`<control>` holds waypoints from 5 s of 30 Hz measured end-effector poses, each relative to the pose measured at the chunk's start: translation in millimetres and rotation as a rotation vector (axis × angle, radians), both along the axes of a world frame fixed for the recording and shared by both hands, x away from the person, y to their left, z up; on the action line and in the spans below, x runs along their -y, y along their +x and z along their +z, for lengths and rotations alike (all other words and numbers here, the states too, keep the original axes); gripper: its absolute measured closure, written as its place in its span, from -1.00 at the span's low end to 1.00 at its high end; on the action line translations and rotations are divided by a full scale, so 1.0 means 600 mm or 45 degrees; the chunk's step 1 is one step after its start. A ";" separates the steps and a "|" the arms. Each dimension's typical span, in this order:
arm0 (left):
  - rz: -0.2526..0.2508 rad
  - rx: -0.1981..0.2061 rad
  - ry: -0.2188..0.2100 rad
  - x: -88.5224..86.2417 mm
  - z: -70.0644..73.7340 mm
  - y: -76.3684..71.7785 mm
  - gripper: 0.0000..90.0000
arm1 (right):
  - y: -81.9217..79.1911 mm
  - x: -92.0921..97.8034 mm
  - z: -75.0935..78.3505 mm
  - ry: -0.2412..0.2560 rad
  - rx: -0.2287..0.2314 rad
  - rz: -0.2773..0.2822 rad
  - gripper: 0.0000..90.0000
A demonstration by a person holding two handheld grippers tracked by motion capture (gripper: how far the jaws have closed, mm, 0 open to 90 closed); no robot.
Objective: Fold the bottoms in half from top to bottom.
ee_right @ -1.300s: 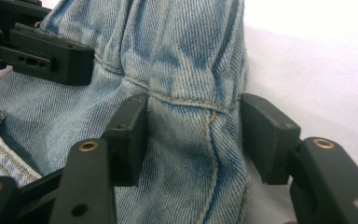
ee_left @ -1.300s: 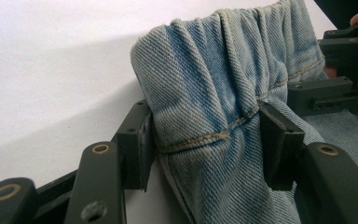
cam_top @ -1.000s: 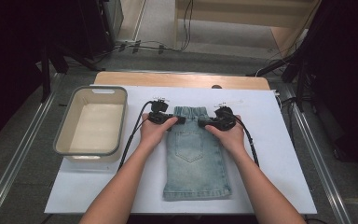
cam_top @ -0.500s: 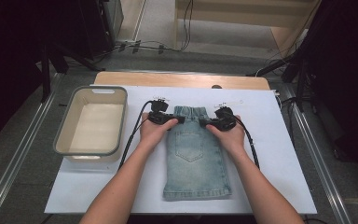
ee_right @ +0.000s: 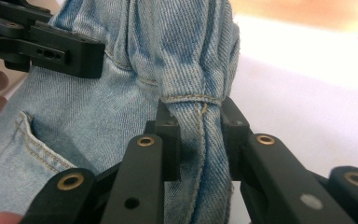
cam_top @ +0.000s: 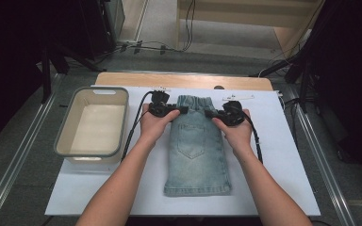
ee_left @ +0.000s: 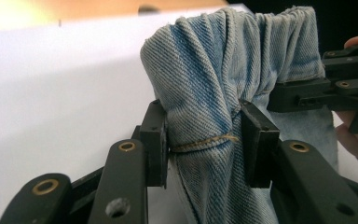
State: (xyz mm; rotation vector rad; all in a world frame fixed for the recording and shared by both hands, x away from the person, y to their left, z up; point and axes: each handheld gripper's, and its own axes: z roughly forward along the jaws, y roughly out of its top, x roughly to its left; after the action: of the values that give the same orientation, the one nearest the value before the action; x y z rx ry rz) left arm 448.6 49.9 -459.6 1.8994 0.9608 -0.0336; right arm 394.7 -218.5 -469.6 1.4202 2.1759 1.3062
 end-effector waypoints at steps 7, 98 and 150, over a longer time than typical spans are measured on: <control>0.003 0.186 0.005 0.006 0.045 0.013 0.27 | 0.009 0.005 0.035 0.014 0.145 -0.022 0.62; -0.224 0.399 -0.018 -0.017 -0.020 -0.178 0.15 | -0.179 0.019 -0.055 -0.151 0.503 0.160 0.54; -0.207 0.201 0.107 -0.084 -0.080 -0.276 -0.35 | -0.242 0.061 -0.088 -0.354 0.245 0.211 -0.45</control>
State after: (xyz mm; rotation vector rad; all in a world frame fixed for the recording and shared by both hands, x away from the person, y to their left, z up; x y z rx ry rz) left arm 282.8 100.5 -507.4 2.0213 0.7099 0.0610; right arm 249.7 -254.8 -522.2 0.9878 2.2747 1.0849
